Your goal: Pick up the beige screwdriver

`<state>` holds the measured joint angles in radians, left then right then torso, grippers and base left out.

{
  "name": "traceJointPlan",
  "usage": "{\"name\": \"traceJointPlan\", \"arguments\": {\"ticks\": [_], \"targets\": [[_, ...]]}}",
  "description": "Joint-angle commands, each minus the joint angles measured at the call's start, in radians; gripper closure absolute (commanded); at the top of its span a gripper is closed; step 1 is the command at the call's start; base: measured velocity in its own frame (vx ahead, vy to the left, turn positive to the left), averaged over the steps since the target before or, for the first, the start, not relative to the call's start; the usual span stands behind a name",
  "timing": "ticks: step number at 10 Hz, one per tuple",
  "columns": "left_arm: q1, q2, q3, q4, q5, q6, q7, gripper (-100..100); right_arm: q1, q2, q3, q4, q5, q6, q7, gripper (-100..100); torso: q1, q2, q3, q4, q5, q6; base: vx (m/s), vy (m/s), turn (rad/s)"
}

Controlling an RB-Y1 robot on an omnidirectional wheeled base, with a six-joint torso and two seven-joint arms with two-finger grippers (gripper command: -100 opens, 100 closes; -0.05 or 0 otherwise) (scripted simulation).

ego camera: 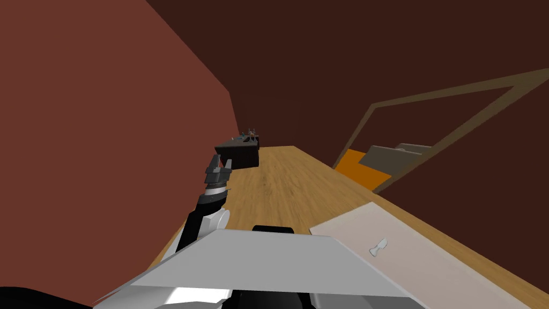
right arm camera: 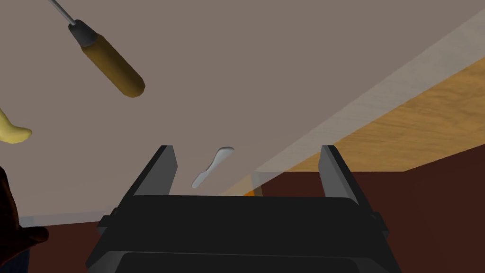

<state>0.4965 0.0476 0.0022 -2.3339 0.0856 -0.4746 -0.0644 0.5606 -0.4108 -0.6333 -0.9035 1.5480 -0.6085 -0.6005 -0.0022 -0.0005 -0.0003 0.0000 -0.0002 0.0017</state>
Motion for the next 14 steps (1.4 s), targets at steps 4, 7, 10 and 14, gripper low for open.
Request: {"name": "traceJointPlan", "arguments": {"ticks": [4, 7, 10, 14], "targets": [[0.000, 0.000, 0.000, 0.000, 0.000, 0.000, 0.000, 0, 0.005, -0.016, -0.034, 0.137, 0.110, -0.021, -0.043, -100, 0.000, 0.000, 0.000, 0.000, 0.000, 0.001, -0.005, -0.039, 0.224], [0.000, 0.000, 0.000, 0.000, 0.000, 0.000, 0.000, 0, 0.008, -0.020, -0.042, 0.162, 0.159, -0.026, -0.060, -100, 0.001, 0.000, 0.000, 0.000, 0.000, 0.001, -0.010, -0.025, 0.096], [0.000, 0.000, 0.000, 0.000, 0.000, 0.000, 0.000, 0, 0.008, -0.020, -0.042, 0.180, 0.159, -0.026, -0.060, -100, 0.001, 0.000, 0.000, 0.000, 0.000, 0.001, -0.003, -0.016, 0.049], [0.000, 0.000, 0.000, 0.000, 0.000, 0.000, 0.000, 0, 0.013, -0.026, -0.056, 0.253, 0.228, -0.037, -0.089, -100, -0.001, 0.000, 0.000, 0.000, 0.000, 0.001, -0.014, -0.033, 0.167]]}}
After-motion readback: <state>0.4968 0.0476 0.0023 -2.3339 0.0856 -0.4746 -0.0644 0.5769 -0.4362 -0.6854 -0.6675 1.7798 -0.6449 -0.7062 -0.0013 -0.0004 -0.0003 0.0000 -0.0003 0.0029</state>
